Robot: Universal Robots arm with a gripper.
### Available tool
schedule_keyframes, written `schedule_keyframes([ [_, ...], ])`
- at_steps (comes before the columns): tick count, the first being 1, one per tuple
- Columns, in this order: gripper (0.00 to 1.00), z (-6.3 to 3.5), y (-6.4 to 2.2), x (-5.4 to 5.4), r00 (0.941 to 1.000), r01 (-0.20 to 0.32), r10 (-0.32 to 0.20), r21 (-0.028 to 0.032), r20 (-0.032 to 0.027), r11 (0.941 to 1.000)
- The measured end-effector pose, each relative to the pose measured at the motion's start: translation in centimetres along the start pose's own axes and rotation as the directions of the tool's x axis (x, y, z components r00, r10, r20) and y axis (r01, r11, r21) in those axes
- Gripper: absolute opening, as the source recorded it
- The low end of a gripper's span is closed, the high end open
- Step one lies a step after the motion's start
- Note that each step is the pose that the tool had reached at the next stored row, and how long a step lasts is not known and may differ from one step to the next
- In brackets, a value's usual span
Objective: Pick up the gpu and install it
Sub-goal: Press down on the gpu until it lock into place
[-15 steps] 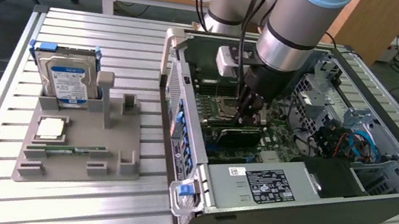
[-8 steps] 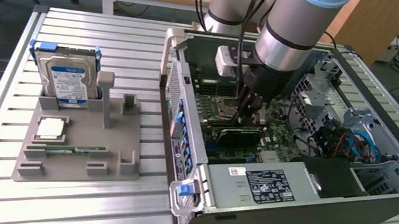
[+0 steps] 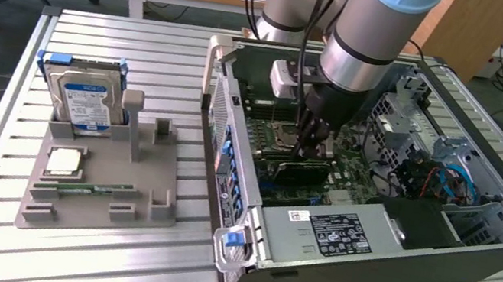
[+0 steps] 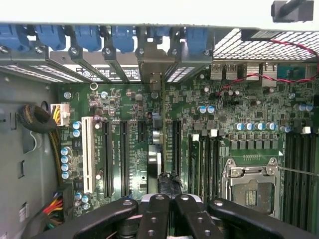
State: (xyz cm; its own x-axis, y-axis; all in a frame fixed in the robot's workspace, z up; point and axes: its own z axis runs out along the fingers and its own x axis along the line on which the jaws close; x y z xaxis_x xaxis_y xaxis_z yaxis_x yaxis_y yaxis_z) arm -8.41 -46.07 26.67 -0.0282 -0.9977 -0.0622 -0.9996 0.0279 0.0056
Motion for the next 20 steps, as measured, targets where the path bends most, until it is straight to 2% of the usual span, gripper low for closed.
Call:
schedule_keyframes([
  [20,0.11,0.52,0.0,0.04,1.0,0.0,0.0,-0.0001,-0.0002,1.0],
])
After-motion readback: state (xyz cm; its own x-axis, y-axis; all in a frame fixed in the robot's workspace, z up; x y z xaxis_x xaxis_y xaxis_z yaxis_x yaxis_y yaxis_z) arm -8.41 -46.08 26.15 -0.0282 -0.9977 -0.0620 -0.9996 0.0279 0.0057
